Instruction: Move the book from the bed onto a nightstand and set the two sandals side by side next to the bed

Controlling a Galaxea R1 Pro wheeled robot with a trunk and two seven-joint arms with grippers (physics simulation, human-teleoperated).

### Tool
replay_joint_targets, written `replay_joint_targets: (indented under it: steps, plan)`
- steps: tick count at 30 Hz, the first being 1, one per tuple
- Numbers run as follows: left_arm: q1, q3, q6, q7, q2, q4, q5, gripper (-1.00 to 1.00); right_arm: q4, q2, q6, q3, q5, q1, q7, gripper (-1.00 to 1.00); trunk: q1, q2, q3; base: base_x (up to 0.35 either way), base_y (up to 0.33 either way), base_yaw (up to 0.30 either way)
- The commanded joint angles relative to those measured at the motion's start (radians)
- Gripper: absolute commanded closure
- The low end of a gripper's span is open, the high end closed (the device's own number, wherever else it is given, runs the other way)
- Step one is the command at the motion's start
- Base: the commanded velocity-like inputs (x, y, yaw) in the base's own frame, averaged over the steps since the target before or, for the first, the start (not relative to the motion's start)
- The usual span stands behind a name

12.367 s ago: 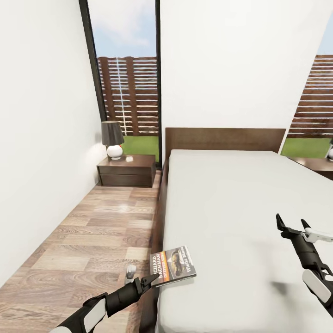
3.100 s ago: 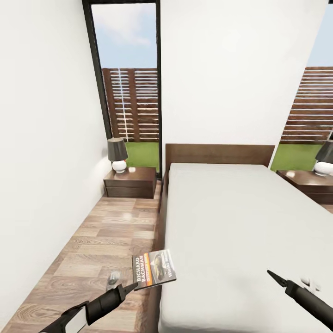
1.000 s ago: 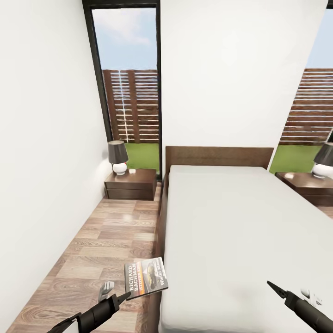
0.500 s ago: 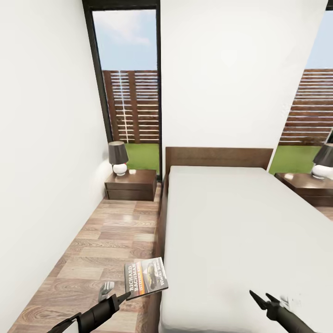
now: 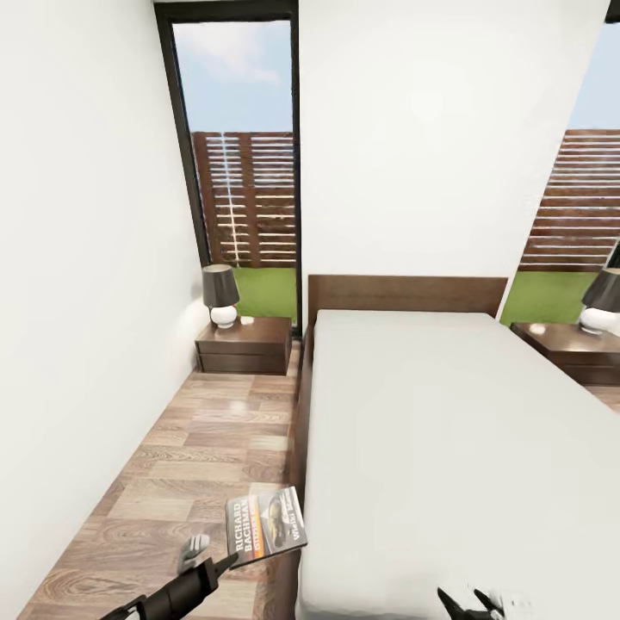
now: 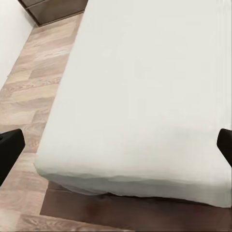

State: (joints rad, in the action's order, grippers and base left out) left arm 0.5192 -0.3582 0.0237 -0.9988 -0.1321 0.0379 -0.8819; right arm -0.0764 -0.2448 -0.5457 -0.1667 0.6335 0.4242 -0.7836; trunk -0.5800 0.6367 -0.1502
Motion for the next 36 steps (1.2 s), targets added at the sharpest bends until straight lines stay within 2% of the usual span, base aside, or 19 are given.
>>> replay_joint_targets:
  steps: [1, 3, 6, 8, 25, 36]
  plan:
    - [0.001, -0.008, 0.002, -0.003, 0.0, -0.001, -0.009, 1.0, -0.004, 0.003, -0.006, -0.008, 0.0, -0.006, 0.033, -1.0, 0.004, -0.006, 0.002, 0.0, 0.0, 0.0]
    - [0.001, -0.008, 0.001, -0.003, 0.0, -0.004, -0.01, 1.0, -0.004, 0.006, -0.006, -0.009, -0.037, -0.014, 0.074, -1.0, 0.011, -0.02, 0.008, 0.0, 0.0, 0.0]
    - [0.0, -0.008, -0.002, -0.004, 0.0, -0.012, -0.011, 1.0, -0.003, 0.008, -0.005, -0.009, -0.089, -0.018, 0.096, -1.0, 0.023, -0.041, 0.017, 0.0, 0.0, 0.0]
    - [-0.001, -0.008, -0.003, -0.005, 0.0, -0.014, -0.01, 1.0, -0.003, 0.008, -0.005, -0.008, -0.098, -0.019, 0.099, -1.0, 0.03, -0.055, 0.024, 0.0, 0.0, 0.0]
    - [-0.001, -0.008, -0.002, -0.006, 0.0, -0.015, -0.009, 1.0, -0.003, 0.007, -0.005, -0.008, -0.107, -0.019, 0.092, -1.0, 0.096, -0.174, 0.077, 0.0, 0.0, 0.0]
    - [-0.001, -0.008, -0.002, -0.006, -0.001, -0.015, -0.011, 1.0, -0.003, 0.007, -0.005, -0.008, -0.107, -0.019, 0.093, -1.0, 0.096, -0.174, 0.077, 0.0, 0.0, 0.0]
